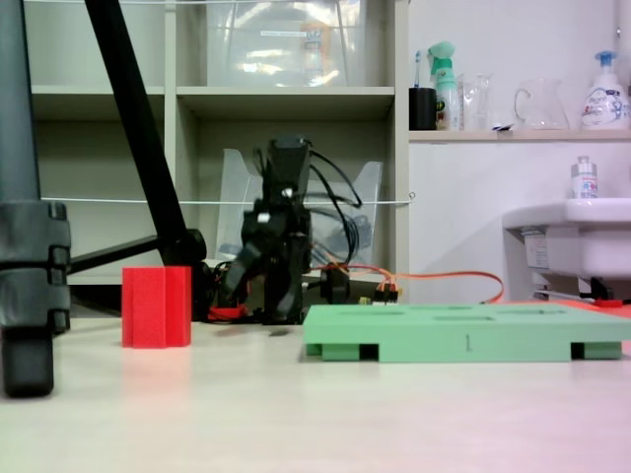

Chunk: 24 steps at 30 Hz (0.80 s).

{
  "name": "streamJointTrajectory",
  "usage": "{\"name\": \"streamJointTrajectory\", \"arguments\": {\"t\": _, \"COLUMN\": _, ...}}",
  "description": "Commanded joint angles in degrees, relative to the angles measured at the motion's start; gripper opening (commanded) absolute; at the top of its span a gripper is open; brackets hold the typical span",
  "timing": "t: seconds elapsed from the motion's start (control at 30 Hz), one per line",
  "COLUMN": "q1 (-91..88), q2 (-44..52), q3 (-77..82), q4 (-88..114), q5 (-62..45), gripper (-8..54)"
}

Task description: Put the cross columnar block into the corresponding hole

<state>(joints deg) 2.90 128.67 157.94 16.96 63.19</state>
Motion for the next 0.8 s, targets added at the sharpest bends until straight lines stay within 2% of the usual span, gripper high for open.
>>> {"name": "streamJointTrajectory", "arguments": {"t": 0.0, "q1": 0.7, "q2": 4.22, "q3": -8.61, "q4": 17.05, "q5": 10.37, "gripper": 31.0}}
{"name": "streamJointTrajectory", "arguments": {"t": 0.1, "q1": 2.2, "q2": 2.72, "q3": -22.41, "q4": 32.7, "q5": 15.73, "gripper": 28.7}}
{"name": "streamJointTrajectory", "arguments": {"t": 0.23, "q1": 4.48, "q2": -5.8, "q3": -40.08, "q4": 48.25, "q5": 17.75, "gripper": 29.3}}
{"name": "streamJointTrajectory", "arguments": {"t": 0.33, "q1": 5.89, "q2": -9.49, "q3": -48.16, "q4": 51.59, "q5": 16.08, "gripper": 33.0}}
{"name": "streamJointTrajectory", "arguments": {"t": 0.37, "q1": 6.86, "q2": -9.76, "q3": -49.39, "q4": 51.77, "q5": 16.0, "gripper": 36.0}}
{"name": "streamJointTrajectory", "arguments": {"t": 0.43, "q1": 6.77, "q2": -12.22, "q3": -53.26, "q4": 52.12, "q5": 16.08, "gripper": 37.5}}
{"name": "streamJointTrajectory", "arguments": {"t": 0.63, "q1": 10.11, "q2": -24.96, "q3": -64.78, "q4": 58.1, "q5": 16.0, "gripper": 51.9}}
{"name": "streamJointTrajectory", "arguments": {"t": 0.77, "q1": 12.57, "q2": -31.9, "q3": -68.47, "q4": 58.45, "q5": 15.38, "gripper": 52.1}}
